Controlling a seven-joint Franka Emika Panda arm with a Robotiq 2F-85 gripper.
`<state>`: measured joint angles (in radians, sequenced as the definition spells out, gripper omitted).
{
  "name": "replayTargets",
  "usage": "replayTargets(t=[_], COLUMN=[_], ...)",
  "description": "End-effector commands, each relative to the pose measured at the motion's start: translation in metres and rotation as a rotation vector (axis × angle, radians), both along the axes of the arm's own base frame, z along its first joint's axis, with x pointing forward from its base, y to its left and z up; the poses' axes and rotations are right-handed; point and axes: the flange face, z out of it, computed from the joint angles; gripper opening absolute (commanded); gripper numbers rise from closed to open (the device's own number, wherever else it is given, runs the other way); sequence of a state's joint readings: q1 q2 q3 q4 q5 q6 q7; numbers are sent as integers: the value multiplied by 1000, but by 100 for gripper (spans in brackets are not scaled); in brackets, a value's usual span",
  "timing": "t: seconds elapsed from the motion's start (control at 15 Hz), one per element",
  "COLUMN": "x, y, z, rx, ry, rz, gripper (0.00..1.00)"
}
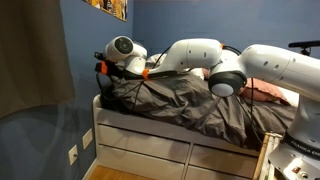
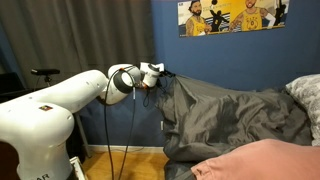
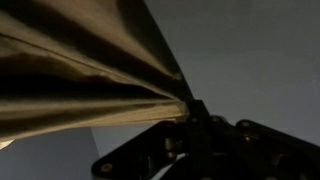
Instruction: Pull up the grey covers
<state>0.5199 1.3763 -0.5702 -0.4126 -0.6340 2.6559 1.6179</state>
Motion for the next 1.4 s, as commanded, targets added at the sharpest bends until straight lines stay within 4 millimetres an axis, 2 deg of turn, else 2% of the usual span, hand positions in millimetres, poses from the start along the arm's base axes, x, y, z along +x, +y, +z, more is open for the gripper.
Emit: replayTargets(t=[0.0,0.13,0.33,0.6,0.93,1.13,1.33], x=[0,0,-7,-13,-7,-6,-8], y=[0,-1,12,26,14,11,17], z=[1,-9,-19,7,37,38,22], rx=[0,29,171,262,373,468,598], ry=[1,-15,-76,-220,-411,-512,-583], rz=[0,2,23,-13,-122,-178,-215], gripper=[1,0,0,0,0,0,0])
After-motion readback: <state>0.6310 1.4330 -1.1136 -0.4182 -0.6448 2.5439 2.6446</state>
